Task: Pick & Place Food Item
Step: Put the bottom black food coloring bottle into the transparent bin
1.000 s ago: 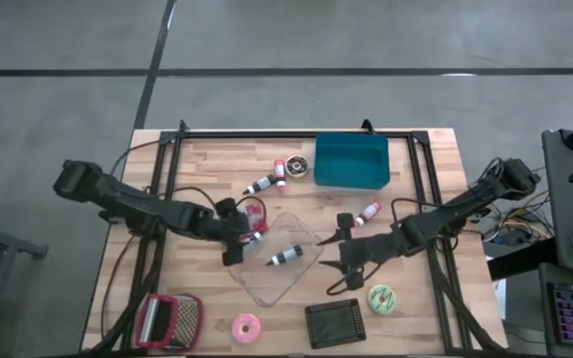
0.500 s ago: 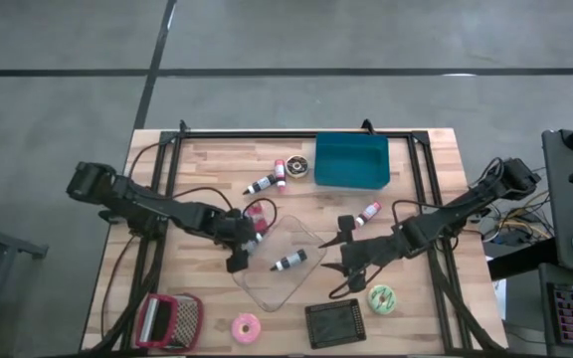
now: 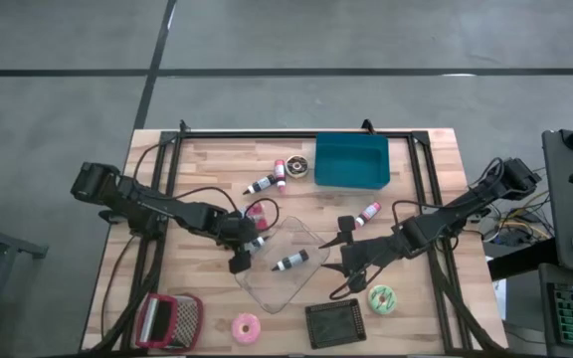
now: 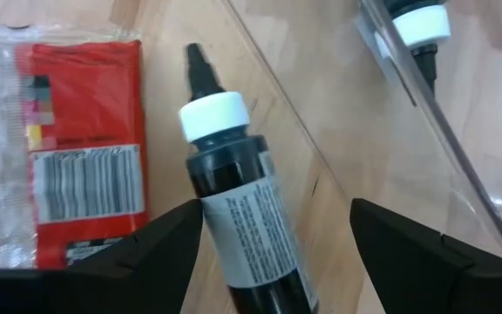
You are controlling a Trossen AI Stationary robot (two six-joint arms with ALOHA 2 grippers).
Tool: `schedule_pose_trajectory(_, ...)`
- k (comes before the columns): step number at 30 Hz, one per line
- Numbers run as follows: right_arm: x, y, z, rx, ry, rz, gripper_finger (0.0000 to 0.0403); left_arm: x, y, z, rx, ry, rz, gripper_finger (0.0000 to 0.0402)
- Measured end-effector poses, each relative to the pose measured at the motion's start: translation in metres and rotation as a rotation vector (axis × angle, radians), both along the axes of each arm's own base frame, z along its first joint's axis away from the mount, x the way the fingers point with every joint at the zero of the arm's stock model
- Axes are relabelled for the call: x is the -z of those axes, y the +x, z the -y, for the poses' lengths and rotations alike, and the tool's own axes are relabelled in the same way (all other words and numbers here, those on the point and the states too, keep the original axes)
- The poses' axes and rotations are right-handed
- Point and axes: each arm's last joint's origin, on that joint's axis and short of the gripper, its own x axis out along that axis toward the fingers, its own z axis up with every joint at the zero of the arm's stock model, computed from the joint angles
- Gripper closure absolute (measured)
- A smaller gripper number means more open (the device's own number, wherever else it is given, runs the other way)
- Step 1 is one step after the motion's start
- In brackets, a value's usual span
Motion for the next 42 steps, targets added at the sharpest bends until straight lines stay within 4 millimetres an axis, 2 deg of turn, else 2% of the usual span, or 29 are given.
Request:
schedule_pose_trajectory(15,-0.0002,0.0001,0.0005,0.012,-0.018,0.005,0.0195,0.0065,0.0047,0.0016,-0.001,-0.031,0.003,0.0106)
schedule_pose_trajectory(18,-0.0003,0.0001,0.0007,0.015,-0.020,0.006,0.0195,0.0066,0.0046,0.0015,-0.001,-0.029,0.003,0.0118)
schedule_pose_trajectory(23,-0.0021,-0.0006,0.0010,0.016,-0.016,0.013,0.0195,0.0064,0.0044,0.0012,0.002,-0.024,0.004,0.0179)
schedule_pose_trajectory(31,-0.0029,-0.0007,0.0011,0.015,-0.017,0.017,0.0195,0.0049,0.0047,0.0009,0.029,-0.001,0.020,0.0322)
schedule_pose_trajectory(35,-0.0027,-0.0006,0.0011,0.015,-0.018,0.016,0.0195,0.0035,0.0058,0.0005,0.052,0.030,0.039,0.0380)
schedule_pose_trajectory(37,-0.0027,-0.0006,0.0011,0.015,-0.018,0.016,0.0195,0.0034,0.0058,0.0005,0.064,0.035,0.041,0.0396)
schedule_pose_trajectory(42,-0.0030,-0.0005,0.0010,0.016,-0.016,0.019,0.0195,0.0034,0.0059,0.0002,0.078,0.037,0.042,0.0400)
